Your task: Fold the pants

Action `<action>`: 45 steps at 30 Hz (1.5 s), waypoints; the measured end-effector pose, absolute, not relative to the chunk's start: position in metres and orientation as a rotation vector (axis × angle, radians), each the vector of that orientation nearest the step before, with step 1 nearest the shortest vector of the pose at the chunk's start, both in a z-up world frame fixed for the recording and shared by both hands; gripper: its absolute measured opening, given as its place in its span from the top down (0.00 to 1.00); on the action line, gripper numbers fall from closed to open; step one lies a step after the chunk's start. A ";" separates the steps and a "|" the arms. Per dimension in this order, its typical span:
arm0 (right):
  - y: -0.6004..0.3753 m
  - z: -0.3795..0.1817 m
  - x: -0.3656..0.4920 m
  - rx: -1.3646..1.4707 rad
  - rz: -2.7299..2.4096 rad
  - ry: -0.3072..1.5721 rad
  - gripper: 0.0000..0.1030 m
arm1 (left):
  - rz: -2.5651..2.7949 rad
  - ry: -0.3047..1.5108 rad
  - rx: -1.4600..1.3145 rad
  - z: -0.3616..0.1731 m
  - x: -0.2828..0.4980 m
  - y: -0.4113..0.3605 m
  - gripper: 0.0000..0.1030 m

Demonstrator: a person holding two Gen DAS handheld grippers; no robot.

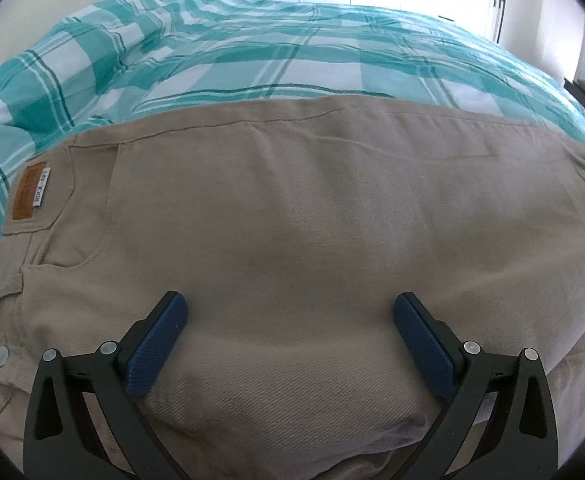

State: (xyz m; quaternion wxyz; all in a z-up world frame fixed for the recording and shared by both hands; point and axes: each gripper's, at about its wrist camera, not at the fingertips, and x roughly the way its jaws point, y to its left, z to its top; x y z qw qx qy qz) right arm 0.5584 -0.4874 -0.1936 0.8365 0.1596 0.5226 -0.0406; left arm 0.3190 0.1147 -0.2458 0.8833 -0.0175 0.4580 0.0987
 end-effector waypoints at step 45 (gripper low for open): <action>-0.473 -0.192 0.217 0.406 -0.007 1.199 0.21 | 0.142 1.176 0.075 -0.196 0.145 0.136 0.01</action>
